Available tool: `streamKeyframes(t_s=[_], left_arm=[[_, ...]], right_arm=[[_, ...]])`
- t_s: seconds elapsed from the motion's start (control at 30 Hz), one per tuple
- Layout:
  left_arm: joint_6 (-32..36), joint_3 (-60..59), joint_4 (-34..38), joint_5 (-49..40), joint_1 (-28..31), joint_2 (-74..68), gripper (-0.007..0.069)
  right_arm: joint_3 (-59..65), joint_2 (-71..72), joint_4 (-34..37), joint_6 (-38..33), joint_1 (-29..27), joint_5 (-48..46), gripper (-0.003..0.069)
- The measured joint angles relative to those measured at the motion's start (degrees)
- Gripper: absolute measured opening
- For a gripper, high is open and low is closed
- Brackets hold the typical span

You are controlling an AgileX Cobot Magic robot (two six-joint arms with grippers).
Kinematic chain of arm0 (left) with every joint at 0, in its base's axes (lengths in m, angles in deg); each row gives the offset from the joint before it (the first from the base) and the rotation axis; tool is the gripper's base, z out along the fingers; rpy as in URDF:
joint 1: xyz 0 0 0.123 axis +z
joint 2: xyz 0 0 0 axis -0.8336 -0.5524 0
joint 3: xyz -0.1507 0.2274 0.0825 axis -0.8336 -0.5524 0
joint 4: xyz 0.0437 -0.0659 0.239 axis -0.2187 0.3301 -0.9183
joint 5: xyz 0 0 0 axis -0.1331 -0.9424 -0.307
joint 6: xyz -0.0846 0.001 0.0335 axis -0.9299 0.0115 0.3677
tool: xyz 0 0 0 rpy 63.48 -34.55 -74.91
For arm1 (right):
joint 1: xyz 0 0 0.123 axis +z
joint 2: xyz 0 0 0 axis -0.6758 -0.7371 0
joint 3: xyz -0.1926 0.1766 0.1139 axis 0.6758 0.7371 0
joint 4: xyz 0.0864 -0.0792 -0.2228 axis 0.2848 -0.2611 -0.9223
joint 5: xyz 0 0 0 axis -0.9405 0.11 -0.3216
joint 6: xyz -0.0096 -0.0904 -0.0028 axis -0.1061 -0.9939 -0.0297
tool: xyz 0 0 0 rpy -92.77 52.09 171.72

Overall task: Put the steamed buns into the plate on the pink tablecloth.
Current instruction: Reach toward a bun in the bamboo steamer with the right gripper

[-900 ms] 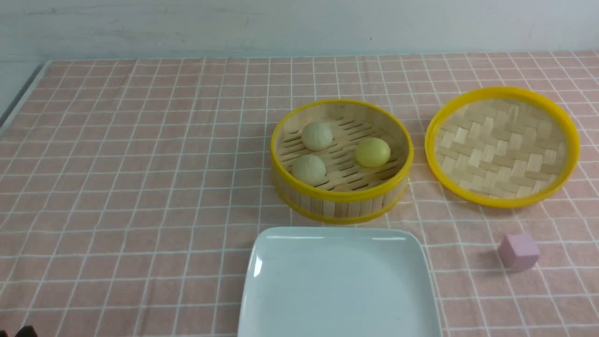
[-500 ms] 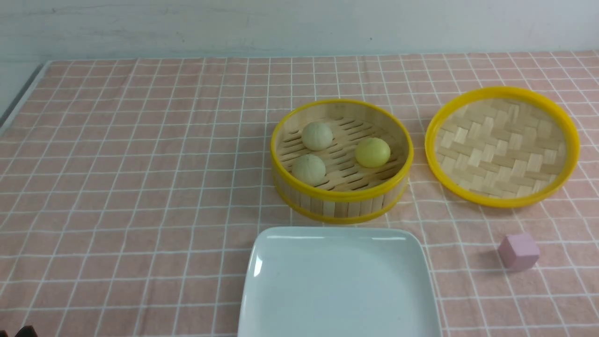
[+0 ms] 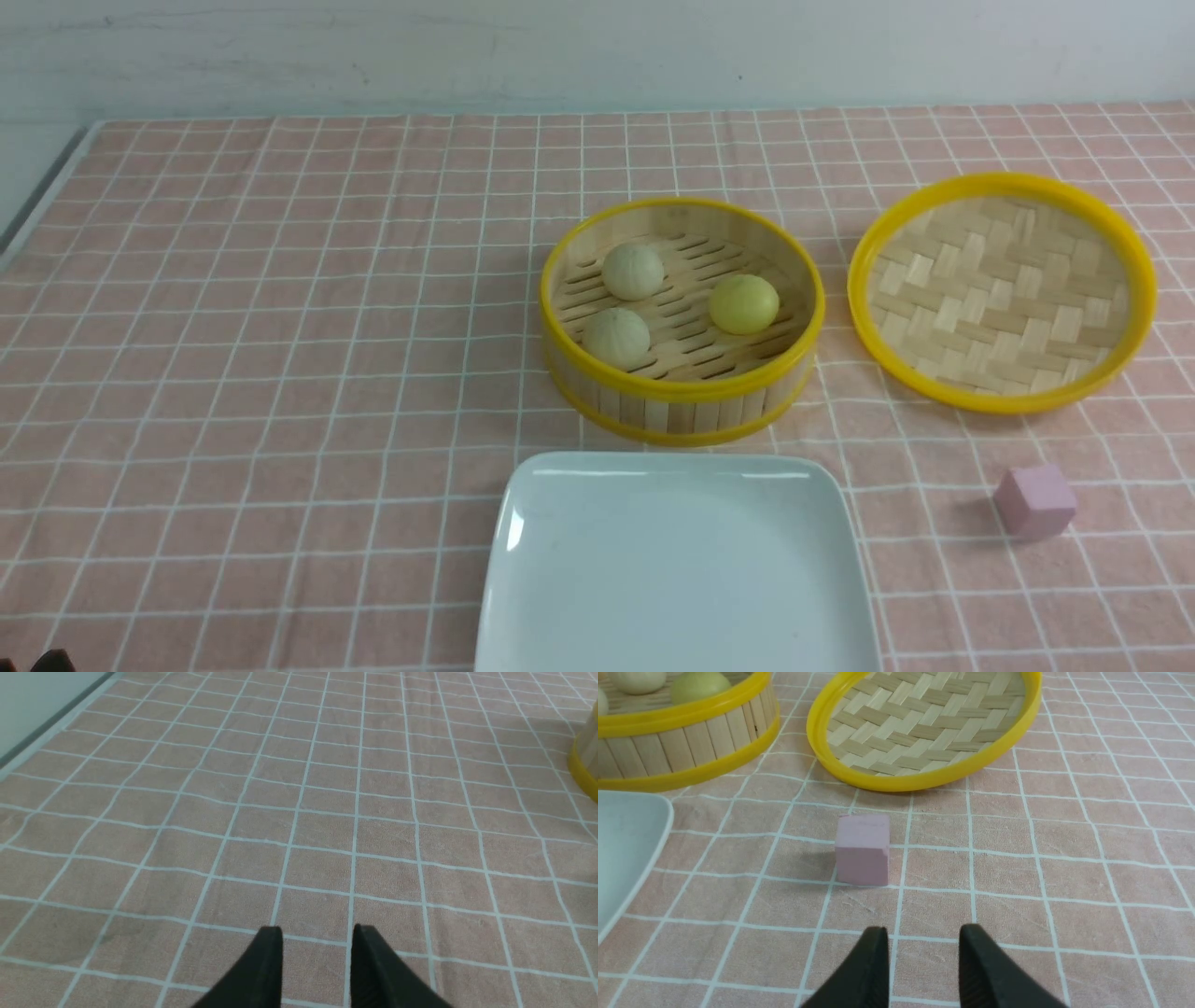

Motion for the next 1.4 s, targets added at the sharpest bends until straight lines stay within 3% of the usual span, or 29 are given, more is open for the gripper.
streamKeyframes(t_s=[0.37,0.53,0.77,0.9,1.07,1.23,1.33,1.4], left_arm=[[0.0,0.0,0.0,0.0,0.0,0.0,0.024],[0.0,0.0,0.0,0.0,0.0,0.0,0.024],[-1.28,0.0,-0.21,0.0,0.0,0.0,0.024],[-12.86,0.0,10.87,0.89,0.0,0.0,0.024],[-32.68,-0.05,31.67,1.18,0.0,0.0,0.024],[-38.42,-0.05,37.22,1.55,0.0,0.0,0.024],[-39.05,-0.11,37.27,2.14,0.0,0.0,0.024],[-39.05,-0.16,37.21,4.79,0.0,0.0,0.024]], right_arm=[[0.0,0.0,0.43,0.43,0.0,0.12,0.0239],[0.05,0.0,14.83,9.28,0.0,-0.01,0.0239],[0.21,0.0,25.02,12.27,0.0,-0.31,0.0239],[0.47,0.0,32.94,12.27,0.0,-0.66,0.0239],[0.63,0.0,39.78,12.27,0.0,-0.18,0.0239],[0.65,0.0,41.67,12.27,0.0,0.82,0.023],[0.14,0.0,42.07,12.07,0.0,0.88,0.0174],[-2.41,0.0,42.07,9.95,0.0,1.6,0.0092]])
